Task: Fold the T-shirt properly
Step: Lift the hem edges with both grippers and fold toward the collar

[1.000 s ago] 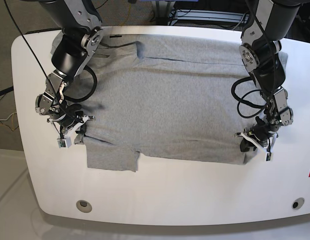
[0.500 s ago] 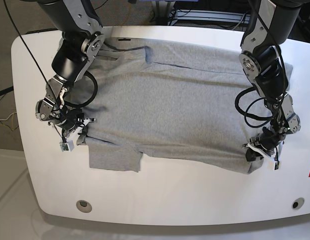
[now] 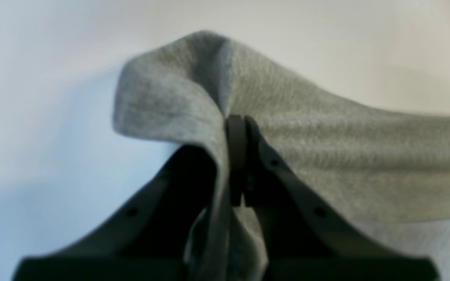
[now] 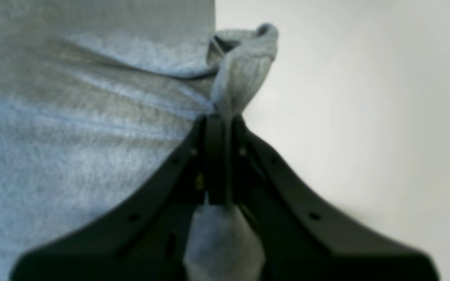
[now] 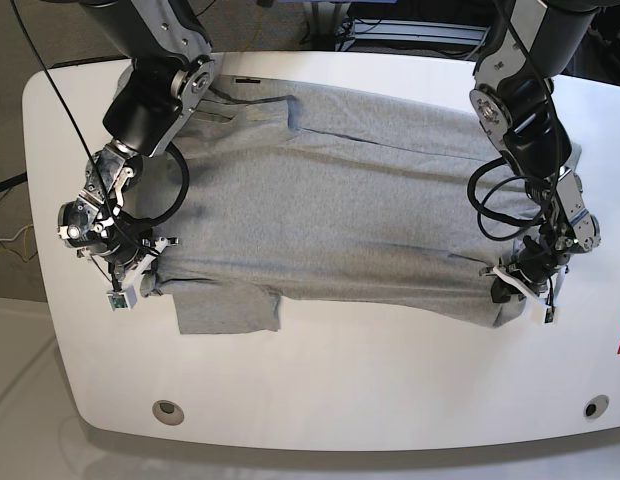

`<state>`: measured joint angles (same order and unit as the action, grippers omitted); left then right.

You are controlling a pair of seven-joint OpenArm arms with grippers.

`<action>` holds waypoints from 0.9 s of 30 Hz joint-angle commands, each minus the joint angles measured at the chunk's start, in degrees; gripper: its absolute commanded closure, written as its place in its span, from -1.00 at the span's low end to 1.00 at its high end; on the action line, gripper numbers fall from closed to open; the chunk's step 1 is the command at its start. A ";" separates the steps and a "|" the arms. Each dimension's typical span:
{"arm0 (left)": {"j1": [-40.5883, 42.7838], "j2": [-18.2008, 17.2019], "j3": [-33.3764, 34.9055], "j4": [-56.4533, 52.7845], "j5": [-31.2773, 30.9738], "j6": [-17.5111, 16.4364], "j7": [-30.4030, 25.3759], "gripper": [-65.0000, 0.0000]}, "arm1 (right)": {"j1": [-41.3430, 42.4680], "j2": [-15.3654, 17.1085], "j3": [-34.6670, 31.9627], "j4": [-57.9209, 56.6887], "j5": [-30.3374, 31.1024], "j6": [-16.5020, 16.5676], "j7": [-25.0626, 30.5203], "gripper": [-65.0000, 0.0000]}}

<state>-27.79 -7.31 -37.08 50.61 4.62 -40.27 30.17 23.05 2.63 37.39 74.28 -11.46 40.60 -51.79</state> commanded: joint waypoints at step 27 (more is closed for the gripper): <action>13.51 -1.08 6.27 29.35 -1.41 0.27 4.42 0.91 | -14.30 -1.71 -5.08 30.73 -0.36 -0.60 -13.05 0.96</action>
<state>-13.43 -7.07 -30.52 76.79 2.90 -41.15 35.11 8.29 -0.30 32.14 101.97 -10.22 40.56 -63.92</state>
